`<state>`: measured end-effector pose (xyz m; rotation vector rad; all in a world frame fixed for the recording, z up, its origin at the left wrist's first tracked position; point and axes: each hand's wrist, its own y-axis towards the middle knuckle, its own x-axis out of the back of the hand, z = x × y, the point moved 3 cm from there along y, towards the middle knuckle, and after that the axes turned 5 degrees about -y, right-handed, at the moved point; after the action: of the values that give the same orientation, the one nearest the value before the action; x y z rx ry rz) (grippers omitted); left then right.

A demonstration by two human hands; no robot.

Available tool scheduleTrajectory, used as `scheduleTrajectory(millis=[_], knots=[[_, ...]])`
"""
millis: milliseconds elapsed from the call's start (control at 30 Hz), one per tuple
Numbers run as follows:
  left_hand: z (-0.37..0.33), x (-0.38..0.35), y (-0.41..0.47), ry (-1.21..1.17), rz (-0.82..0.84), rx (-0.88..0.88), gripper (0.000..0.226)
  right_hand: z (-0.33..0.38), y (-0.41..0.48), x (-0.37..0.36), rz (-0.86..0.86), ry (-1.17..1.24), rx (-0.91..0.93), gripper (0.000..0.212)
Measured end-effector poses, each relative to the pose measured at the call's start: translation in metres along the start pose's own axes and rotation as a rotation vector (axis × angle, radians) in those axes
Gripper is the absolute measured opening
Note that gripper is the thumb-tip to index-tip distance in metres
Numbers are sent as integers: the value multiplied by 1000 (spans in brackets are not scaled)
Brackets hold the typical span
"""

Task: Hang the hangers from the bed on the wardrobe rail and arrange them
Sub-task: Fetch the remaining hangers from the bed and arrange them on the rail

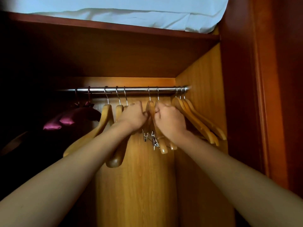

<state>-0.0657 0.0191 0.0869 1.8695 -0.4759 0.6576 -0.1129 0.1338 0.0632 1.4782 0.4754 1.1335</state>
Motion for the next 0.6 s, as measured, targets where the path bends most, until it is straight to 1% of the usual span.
scheduleTrajectory(millis=[33, 67, 133, 167, 233, 300, 367, 400, 467, 500, 600], knots=[[-8, -5, -2, -43, 29, -8, 38, -21, 3, 5, 21, -81, -37, 18], [-16, -10, -3, -73, 61, -22, 33, -43, 4, 8, 79, -177, -99, 23], [-24, -23, -4, -90, 110, -24, 17, -87, 3, 13, 251, -366, -234, 41], [-27, -29, -3, -102, 127, -7, 14, -104, 0, 14, 324, -437, -280, 46], [-29, -42, -1, -158, 206, 61, 17, -125, -9, 12, 411, -515, -311, 51], [-29, -55, 0, -277, 308, 135, 19, -133, -15, 6, 432, -547, -284, 51], [-29, -66, -1, -436, 353, 225, 29, -133, -16, 2, 408, -530, -257, 46], [-28, -70, 0, -512, 354, 276, 32, -133, -15, 2, 399, -480, -258, 40], [-23, -79, 2, -648, 341, 383, 35, -135, -11, 0, 428, -308, -265, 20], [-23, -82, 4, -715, 333, 434, 39, -137, -9, -1, 462, -232, -254, 18], [-29, -93, 10, -915, 309, 529, 48, -137, -3, -1, 503, -119, -194, 28]])
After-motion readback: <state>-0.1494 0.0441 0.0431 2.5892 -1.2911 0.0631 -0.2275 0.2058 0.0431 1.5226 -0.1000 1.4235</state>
